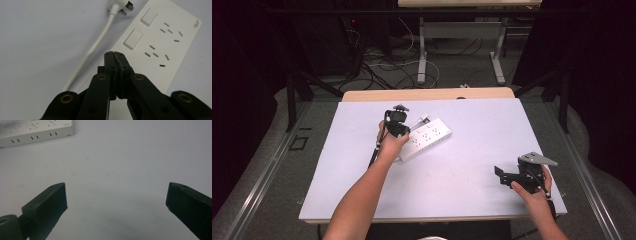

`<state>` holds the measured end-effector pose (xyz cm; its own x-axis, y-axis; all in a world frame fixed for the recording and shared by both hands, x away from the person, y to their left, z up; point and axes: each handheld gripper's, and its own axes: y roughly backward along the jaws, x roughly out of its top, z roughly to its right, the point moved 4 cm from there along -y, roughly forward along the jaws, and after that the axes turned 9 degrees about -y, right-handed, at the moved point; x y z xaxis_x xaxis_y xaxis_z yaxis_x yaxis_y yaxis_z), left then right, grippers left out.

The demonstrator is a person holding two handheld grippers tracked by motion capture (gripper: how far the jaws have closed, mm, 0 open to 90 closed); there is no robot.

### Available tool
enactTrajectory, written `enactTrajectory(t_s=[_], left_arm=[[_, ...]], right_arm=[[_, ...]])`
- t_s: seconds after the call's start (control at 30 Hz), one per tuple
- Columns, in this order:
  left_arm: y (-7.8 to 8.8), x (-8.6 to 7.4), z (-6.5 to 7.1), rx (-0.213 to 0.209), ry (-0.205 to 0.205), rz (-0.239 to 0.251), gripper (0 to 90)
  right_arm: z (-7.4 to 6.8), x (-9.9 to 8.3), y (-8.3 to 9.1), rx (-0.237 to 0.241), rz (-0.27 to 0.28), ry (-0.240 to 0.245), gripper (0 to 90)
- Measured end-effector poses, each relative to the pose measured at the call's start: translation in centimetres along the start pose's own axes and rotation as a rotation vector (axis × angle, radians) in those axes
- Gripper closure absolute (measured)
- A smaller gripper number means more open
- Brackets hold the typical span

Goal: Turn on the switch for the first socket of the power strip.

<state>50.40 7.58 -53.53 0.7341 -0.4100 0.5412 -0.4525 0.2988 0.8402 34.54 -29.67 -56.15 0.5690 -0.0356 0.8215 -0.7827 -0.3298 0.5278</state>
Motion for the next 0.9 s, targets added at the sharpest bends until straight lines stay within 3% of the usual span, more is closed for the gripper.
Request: enactTrajectory(t_s=[0.9], left_arm=[[-1.2, -0.4, -0.3, 0.01, 0.031, -0.017, 90.0]], right_arm=[[0.0, 0.0, 0.0, -0.002, -0.003, 0.0, 3.2]])
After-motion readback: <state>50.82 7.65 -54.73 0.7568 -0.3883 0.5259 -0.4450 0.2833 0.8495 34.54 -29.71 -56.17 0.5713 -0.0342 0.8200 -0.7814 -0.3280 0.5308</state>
